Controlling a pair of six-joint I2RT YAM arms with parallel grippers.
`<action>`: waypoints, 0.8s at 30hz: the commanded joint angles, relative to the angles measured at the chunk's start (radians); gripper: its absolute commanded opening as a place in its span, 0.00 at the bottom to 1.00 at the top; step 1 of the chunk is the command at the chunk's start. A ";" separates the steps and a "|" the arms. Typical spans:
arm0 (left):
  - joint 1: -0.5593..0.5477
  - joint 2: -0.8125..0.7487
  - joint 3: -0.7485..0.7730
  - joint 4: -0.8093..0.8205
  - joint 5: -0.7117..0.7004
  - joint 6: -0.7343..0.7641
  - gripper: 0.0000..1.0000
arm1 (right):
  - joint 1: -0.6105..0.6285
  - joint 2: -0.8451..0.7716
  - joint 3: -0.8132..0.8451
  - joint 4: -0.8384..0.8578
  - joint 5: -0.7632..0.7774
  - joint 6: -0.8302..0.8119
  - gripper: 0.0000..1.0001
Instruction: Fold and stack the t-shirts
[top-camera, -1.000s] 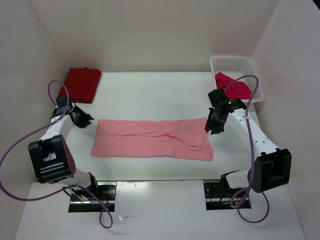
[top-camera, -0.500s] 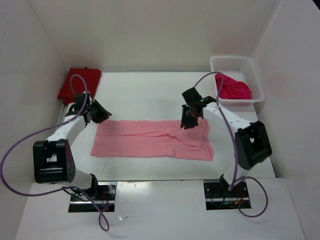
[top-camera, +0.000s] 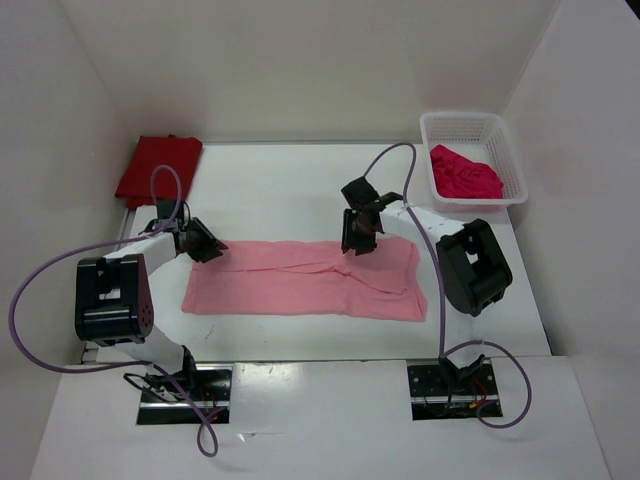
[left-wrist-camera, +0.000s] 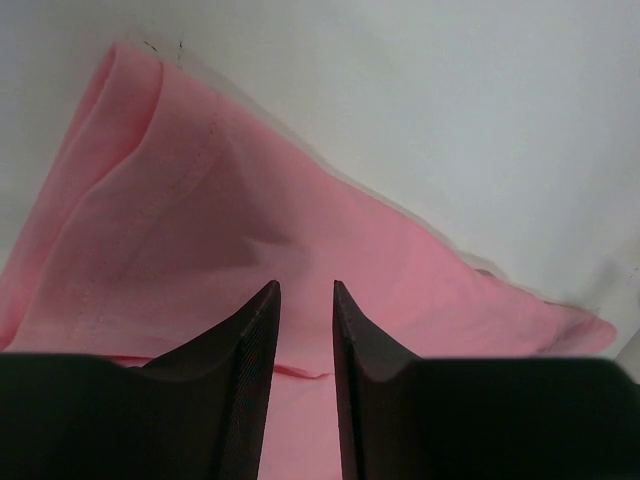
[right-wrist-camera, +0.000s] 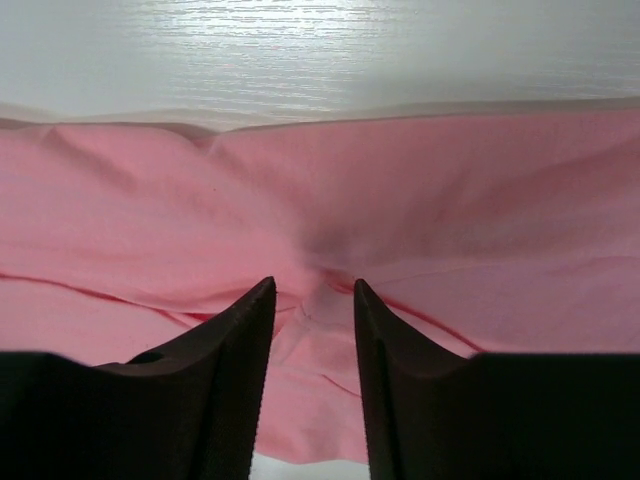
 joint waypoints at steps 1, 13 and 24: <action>0.003 -0.008 -0.002 0.045 0.025 -0.001 0.35 | 0.013 0.027 0.044 0.018 0.041 -0.011 0.41; 0.003 -0.008 -0.002 0.065 0.025 -0.001 0.35 | 0.055 0.006 0.017 -0.048 0.039 -0.011 0.12; 0.003 -0.008 -0.002 0.083 0.035 -0.001 0.35 | 0.075 -0.084 -0.042 -0.110 0.042 -0.011 0.13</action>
